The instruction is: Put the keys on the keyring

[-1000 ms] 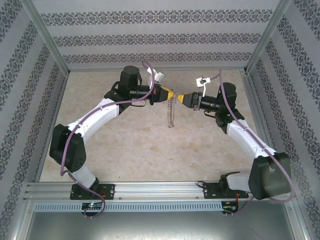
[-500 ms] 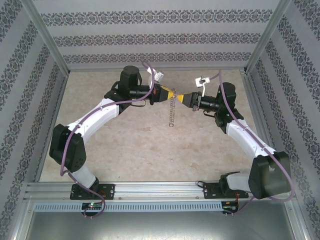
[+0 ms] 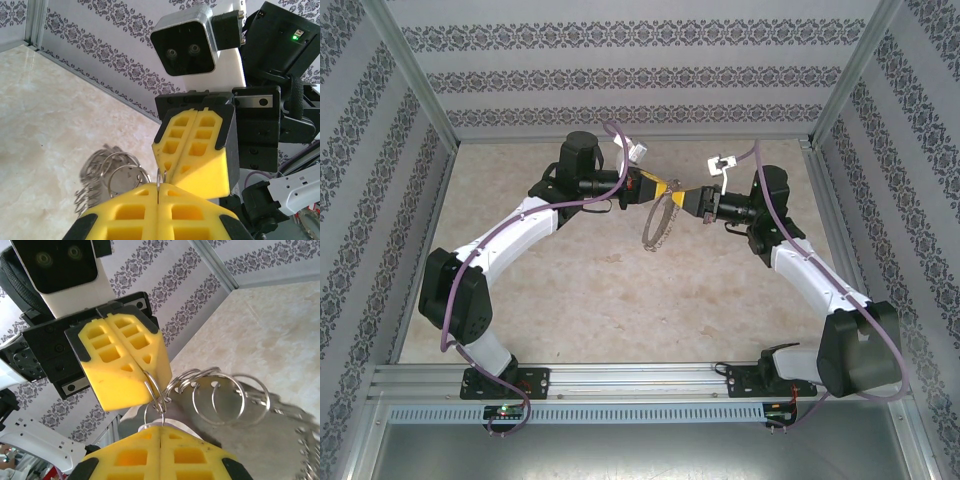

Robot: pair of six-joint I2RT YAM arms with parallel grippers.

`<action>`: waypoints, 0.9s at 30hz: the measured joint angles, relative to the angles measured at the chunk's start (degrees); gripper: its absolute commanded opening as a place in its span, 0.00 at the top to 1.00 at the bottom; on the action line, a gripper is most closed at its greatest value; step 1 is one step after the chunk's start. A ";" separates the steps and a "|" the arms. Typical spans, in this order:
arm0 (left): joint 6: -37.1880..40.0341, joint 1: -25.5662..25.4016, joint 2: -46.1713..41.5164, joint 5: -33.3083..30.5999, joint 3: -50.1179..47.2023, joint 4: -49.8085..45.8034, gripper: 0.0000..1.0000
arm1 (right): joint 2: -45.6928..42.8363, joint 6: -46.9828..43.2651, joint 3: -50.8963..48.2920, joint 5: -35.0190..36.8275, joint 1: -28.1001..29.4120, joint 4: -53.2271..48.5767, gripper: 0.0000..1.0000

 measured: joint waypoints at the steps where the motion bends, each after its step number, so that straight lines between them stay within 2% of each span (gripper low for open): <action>1: 0.00 0.02 0.00 -0.02 0.00 0.00 1.00 | 0.09 0.00 -0.15 -0.17 0.22 0.00 1.00; 8: -0.02 0.00 0.00 -0.04 -0.09 0.00 1.00 | 0.13 -0.22 -0.42 -1.77 1.05 -0.44 1.00; 11: -0.02 0.00 0.00 -0.02 -0.11 0.00 1.00 | 0.13 -0.31 -0.42 -2.12 0.98 -0.59 0.96; 15: -0.02 0.00 0.00 -0.02 -0.11 0.00 1.00 | -0.44 -0.52 -1.16 -2.23 -1.11 -1.07 0.78; 17: -0.02 0.00 0.00 -0.02 -0.11 0.00 1.00 | -1.42 -0.39 -1.55 -1.81 -2.82 -1.42 0.64; 20: -0.02 0.00 0.00 0.00 -0.11 0.02 1.00 | -2.86 -0.09 -1.53 -1.05 -4.37 -1.20 0.54; 27: -0.02 0.00 0.00 0.00 -0.11 0.00 1.00 | -1.62 0.26 0.74 -0.72 -3.74 -0.42 0.54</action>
